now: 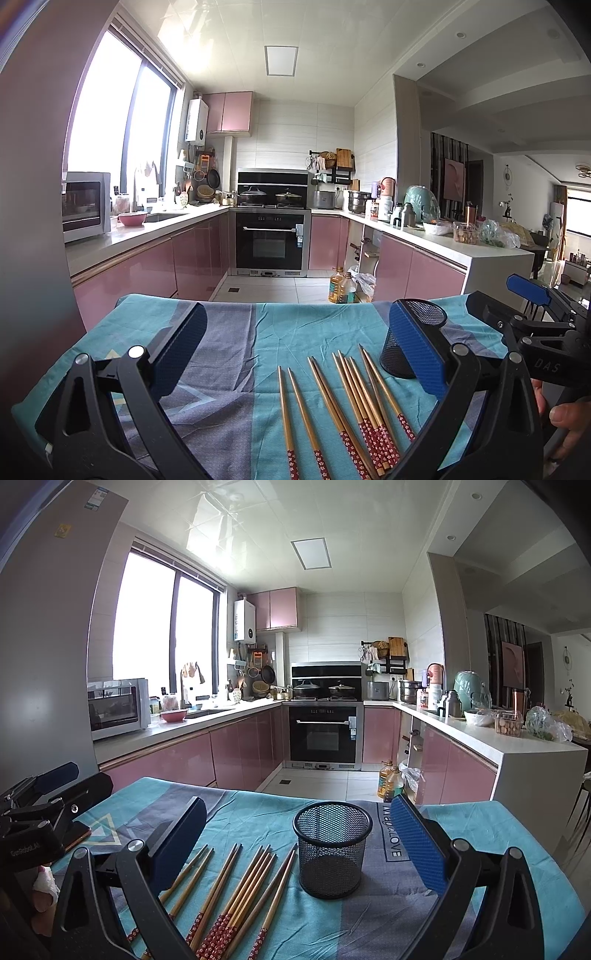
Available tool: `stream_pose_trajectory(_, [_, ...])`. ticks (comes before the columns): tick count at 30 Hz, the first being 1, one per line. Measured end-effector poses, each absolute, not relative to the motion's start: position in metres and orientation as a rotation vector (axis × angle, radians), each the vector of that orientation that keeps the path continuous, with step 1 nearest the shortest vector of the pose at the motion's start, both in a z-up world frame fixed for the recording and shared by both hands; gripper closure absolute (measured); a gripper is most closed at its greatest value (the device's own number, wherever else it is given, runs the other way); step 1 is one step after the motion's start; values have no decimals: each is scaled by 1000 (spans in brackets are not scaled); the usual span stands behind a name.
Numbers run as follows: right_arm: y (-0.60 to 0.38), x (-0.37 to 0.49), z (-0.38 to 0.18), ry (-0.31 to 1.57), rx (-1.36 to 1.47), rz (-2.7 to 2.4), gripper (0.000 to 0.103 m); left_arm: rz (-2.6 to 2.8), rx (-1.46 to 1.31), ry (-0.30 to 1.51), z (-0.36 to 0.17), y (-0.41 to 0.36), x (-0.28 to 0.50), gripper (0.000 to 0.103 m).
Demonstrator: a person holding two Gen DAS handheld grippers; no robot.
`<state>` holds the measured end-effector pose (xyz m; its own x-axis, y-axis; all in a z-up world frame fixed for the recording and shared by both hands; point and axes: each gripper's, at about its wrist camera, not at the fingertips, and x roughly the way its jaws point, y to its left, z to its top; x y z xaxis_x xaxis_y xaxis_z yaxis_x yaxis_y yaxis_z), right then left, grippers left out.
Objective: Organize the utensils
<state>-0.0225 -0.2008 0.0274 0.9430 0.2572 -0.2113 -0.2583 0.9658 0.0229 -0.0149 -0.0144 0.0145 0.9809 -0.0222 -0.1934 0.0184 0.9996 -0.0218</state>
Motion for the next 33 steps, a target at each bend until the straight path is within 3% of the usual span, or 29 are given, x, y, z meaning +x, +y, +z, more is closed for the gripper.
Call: stream_pose_trajectory(33, [-202, -23, 26, 221, 0, 263, 6, -26, -21, 213, 3, -23, -10, 6])
